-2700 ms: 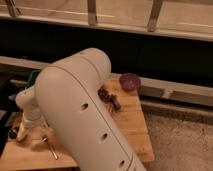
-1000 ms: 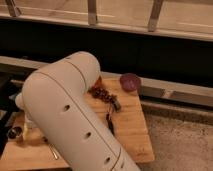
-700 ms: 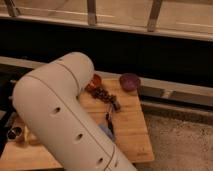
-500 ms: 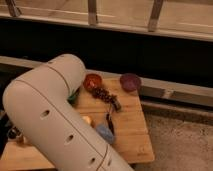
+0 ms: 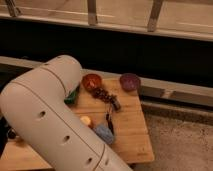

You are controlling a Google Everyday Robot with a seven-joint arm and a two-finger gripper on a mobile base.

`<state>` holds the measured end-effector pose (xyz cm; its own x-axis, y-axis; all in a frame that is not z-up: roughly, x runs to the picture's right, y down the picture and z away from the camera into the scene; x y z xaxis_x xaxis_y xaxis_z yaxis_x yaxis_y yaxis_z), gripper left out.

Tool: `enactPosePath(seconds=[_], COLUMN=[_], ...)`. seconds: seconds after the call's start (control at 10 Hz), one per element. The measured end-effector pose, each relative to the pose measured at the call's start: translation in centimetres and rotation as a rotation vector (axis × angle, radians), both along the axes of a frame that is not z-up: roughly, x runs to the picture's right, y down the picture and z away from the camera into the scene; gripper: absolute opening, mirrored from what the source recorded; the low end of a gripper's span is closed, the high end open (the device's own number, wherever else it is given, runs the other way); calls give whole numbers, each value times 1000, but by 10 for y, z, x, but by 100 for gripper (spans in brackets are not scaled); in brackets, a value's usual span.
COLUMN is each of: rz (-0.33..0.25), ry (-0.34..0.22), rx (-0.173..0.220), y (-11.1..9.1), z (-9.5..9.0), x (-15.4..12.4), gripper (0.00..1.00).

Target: Place fork in tray

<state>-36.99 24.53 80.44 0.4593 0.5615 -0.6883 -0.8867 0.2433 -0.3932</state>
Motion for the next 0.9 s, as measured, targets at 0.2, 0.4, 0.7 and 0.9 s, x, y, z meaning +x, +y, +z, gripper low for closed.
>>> enactPosePath(seconds=[0.2, 0.4, 0.7, 0.9], rz=[-1, 0, -5, 17], ry=[1, -4, 4, -1], rx=[5, 1, -4, -3], y=[-5, -5, -1, 0], z=[-1, -5, -3, -1], x=[1, -2, 1, 0], gripper=[17, 1, 0, 0])
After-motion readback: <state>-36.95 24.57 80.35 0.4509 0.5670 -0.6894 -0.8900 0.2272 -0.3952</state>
